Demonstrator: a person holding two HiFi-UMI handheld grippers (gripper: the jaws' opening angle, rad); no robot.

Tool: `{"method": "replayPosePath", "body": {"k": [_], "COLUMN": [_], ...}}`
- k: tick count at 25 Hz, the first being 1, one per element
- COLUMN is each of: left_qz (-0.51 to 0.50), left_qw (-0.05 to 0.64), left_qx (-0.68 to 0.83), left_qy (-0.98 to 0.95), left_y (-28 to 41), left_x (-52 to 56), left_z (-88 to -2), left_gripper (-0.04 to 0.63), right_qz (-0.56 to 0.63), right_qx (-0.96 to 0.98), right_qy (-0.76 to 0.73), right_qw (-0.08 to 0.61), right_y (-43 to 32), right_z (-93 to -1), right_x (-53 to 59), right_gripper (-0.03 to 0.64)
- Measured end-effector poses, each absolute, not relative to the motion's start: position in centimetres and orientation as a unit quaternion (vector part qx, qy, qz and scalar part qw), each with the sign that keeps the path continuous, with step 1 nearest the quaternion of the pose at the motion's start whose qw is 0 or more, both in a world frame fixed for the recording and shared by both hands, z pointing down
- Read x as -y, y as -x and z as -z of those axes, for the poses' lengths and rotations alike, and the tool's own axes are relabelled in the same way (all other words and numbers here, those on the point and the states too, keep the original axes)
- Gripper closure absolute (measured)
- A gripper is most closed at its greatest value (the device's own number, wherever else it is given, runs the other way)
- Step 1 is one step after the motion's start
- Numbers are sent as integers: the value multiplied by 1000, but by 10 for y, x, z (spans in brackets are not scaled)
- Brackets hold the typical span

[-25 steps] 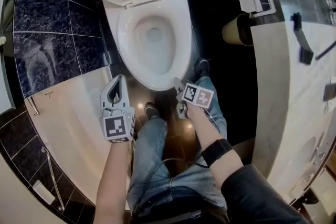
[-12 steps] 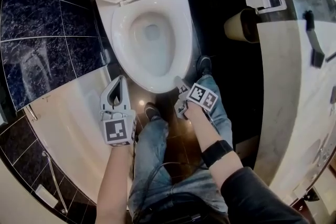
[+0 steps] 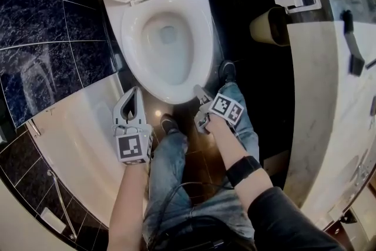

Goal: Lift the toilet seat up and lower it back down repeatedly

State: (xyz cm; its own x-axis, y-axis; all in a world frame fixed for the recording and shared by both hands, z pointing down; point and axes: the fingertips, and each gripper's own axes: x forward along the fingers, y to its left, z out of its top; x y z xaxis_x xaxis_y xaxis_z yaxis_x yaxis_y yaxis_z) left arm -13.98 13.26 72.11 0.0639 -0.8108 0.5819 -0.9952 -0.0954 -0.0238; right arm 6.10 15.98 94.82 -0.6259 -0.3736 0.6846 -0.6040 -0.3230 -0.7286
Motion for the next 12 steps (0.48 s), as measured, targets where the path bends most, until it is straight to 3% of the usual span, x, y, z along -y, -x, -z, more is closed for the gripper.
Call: {"method": "replayPosePath", "body": {"k": [12], "left_qz": [-239], "left_qw": [205], "left_qx": [637], "left_qy": [-704], "left_y": [127], "left_x": [-139], "left_z": [-720], "left_gripper": [595], "right_qz": [-708], "right_qx": [568], "right_qy": [-415], "right_qw": [67], "right_y": [-61], "right_z": [-928], "right_x": [-161], "right_gripper": [465]}}
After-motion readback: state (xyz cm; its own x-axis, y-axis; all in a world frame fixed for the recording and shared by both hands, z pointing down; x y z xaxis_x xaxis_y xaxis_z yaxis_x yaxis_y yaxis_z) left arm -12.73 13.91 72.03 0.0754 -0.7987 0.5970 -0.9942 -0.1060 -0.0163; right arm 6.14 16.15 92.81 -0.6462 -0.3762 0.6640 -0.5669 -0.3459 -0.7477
